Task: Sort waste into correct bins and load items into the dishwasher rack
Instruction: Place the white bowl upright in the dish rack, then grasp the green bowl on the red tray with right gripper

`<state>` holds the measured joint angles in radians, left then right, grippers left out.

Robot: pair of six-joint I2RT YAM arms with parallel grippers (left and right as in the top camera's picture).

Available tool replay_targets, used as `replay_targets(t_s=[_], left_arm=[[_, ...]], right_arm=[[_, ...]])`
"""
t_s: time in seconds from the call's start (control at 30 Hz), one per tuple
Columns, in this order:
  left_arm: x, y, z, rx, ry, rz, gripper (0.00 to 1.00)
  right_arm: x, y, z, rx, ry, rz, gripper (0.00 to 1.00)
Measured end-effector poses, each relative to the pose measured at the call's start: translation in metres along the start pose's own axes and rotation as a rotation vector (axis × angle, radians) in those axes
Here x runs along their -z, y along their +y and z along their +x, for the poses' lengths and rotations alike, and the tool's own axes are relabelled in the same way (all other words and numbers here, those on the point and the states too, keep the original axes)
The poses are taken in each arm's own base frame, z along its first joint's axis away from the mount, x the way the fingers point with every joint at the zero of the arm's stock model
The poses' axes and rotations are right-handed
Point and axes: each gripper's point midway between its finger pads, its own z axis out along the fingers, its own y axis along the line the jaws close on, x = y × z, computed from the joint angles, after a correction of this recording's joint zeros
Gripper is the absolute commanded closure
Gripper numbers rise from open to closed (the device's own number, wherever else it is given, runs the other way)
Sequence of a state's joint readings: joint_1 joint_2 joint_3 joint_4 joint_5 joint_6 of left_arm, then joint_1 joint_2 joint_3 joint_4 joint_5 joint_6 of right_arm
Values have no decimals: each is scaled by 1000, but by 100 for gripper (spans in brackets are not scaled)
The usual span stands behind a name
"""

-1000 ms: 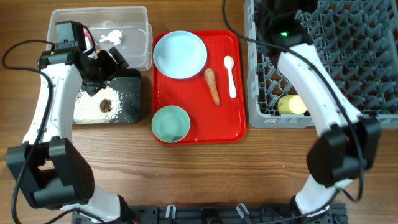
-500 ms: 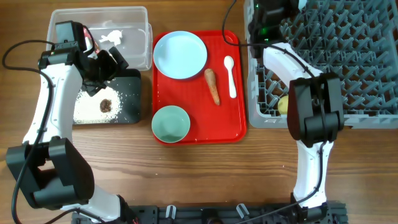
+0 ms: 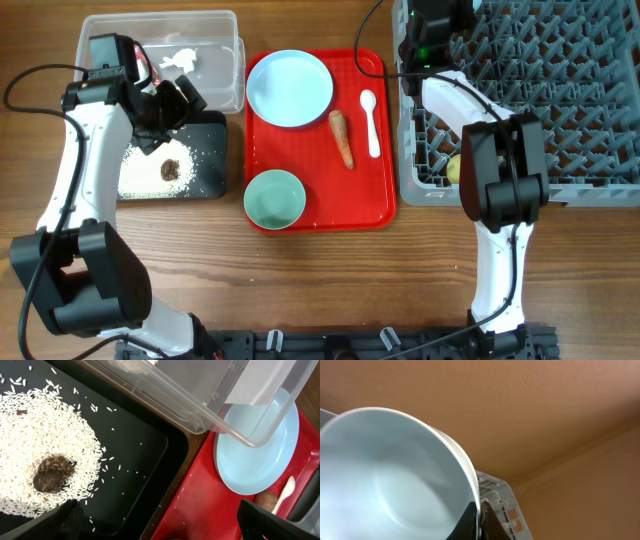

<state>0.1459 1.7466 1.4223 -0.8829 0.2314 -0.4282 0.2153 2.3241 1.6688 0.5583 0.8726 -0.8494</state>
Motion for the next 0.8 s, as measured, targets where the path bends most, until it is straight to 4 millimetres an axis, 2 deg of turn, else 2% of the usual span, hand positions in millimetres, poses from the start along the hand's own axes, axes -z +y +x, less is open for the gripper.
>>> replay_targets(t_s=[0.13, 0.27, 0.3, 0.33, 0.37, 0.43, 0.5, 0.57, 0.67, 0.7, 0.73, 0.8], left_arm=[[0, 0, 0, 0, 0, 0, 0], [0, 0, 0, 0, 0, 0, 0], [0, 0, 0, 0, 0, 0, 0], [0, 0, 0, 0, 0, 0, 0], [0, 0, 0, 0, 0, 0, 0], [0, 0, 0, 0, 0, 0, 0], [0, 0, 0, 0, 0, 0, 0], [0, 0, 0, 0, 0, 0, 0], [0, 0, 0, 0, 0, 0, 0], [0, 0, 0, 0, 0, 0, 0], [0, 0, 0, 0, 0, 0, 0], [0, 0, 0, 0, 0, 0, 0]], right_arm=[[13, 16, -4, 44, 4, -35, 96], [27, 24, 1, 98, 60, -30, 95], [30, 26, 0, 104, 65, -27, 93], [36, 28, -2, 112, 70, -24, 86], [40, 31, -4, 119, 69, -26, 86], [53, 38, -12, 126, 53, -35, 72], [69, 49, -24, 127, 26, -52, 50], [81, 56, -32, 133, 6, -64, 46], [87, 58, -37, 113, -3, -65, 18], [89, 57, -39, 86, -9, -62, 6], [92, 57, -42, 57, -15, -59, 0], [101, 63, -47, 17, -25, -84, 0]])
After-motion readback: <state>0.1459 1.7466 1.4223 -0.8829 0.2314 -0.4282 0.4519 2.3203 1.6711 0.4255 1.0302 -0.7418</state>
